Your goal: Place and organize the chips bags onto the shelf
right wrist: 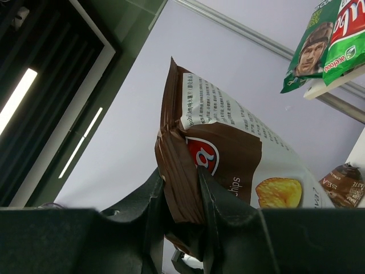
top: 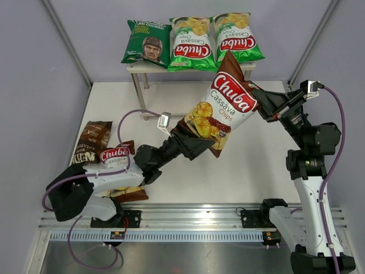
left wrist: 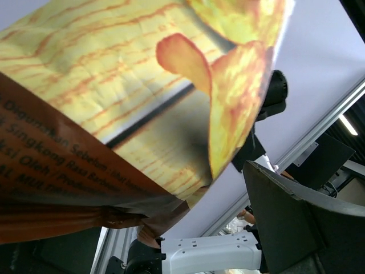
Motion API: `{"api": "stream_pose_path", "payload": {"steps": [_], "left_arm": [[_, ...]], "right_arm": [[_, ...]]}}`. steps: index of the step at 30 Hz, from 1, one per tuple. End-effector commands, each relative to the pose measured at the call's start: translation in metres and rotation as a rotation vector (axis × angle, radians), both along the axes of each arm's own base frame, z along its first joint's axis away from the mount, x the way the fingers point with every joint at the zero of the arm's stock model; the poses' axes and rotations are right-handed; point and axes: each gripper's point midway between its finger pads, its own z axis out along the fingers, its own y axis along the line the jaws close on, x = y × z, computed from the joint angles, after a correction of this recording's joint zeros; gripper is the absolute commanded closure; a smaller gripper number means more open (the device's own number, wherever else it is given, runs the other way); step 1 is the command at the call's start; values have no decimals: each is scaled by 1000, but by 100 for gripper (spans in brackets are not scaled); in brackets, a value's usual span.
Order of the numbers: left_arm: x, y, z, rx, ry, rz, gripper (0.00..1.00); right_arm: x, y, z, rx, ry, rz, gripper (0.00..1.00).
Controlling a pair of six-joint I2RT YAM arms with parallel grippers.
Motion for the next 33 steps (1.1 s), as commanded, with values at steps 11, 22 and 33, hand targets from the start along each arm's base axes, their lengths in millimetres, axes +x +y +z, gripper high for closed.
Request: {"api": "stream_pose_path", "payload": {"steps": [11, 22, 33], "left_arm": [[-27, 90, 96, -395, -248, 209, 7], [-15, 106, 86, -372, -217, 324, 16], [-15, 113, 93, -330, -227, 368, 26]], "right_arm": [[-4, 2, -31, 17, 25, -18, 100], [-7, 6, -54, -27, 51, -13, 100], [-7, 7, -56, -30, 35, -5, 100]]}}
